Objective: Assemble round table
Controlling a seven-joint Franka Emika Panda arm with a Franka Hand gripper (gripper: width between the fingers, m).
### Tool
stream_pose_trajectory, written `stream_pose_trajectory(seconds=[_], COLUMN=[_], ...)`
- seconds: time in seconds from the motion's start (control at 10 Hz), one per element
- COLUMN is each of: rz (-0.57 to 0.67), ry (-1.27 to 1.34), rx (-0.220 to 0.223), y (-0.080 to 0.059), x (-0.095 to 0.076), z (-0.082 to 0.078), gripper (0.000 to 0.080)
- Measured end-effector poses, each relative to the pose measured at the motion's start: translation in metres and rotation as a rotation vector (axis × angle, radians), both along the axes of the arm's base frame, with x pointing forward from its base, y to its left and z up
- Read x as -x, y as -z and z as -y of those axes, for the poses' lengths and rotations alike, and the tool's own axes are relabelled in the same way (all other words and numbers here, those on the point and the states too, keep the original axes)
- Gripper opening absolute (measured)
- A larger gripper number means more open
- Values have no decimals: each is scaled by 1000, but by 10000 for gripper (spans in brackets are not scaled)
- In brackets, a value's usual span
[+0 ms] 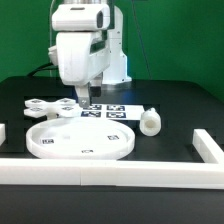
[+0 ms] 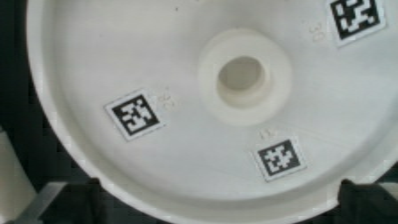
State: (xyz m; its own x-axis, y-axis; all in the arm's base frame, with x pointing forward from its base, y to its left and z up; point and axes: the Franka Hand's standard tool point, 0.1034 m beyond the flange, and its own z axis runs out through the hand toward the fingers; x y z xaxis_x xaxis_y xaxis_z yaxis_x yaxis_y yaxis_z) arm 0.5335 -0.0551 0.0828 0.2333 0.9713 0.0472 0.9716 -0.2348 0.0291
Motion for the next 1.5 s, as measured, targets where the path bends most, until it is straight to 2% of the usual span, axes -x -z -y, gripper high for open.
stream_pose_trajectory(seconds=[0.2,0.4,0.5,0.8,1.4,1.5], rz=[-5,-25,-27,-43,-72,-71], ry=[3,-13,-10,-6,-50,-75], rx=[0,1,0,-5,-15,-15], y=[2,17,19,30,64,66], x=[1,7,6,10,24,24], z=[2,16,18,17,20,20], gripper=[650,650,650,650,650,650])
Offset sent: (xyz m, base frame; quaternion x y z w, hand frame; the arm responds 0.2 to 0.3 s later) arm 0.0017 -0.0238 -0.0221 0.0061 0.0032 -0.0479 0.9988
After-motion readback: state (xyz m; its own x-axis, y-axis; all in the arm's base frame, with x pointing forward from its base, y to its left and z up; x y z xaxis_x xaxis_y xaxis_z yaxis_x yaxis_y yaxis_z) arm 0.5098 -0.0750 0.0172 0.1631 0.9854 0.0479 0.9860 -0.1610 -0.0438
